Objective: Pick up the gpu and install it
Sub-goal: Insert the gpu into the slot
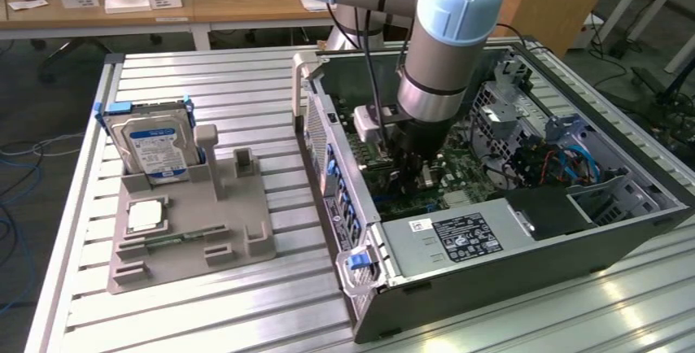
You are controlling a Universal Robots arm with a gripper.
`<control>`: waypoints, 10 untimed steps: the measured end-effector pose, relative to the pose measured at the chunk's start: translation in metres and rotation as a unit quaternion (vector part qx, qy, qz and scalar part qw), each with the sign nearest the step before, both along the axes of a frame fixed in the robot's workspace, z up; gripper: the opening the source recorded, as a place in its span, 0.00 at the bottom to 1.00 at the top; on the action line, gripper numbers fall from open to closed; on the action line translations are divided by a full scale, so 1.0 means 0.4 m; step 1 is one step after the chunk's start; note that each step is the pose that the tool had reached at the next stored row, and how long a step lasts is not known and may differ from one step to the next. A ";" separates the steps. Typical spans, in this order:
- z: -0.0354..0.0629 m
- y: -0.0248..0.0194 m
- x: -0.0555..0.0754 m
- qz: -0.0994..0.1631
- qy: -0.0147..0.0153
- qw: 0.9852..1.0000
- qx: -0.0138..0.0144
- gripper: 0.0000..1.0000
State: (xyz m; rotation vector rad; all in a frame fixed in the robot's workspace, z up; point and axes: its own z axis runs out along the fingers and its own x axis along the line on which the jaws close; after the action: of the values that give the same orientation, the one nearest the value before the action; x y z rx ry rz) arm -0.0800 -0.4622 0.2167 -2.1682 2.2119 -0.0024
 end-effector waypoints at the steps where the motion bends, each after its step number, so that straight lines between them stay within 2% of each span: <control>1: -0.001 0.000 0.000 0.000 0.000 1.000 0.000 0.28; 10: -0.002 0.000 0.000 0.000 0.000 1.000 0.000 0.28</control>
State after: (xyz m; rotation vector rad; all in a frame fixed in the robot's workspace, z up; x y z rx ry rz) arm -0.0800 -0.4622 0.2158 -2.1678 2.2117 -0.0020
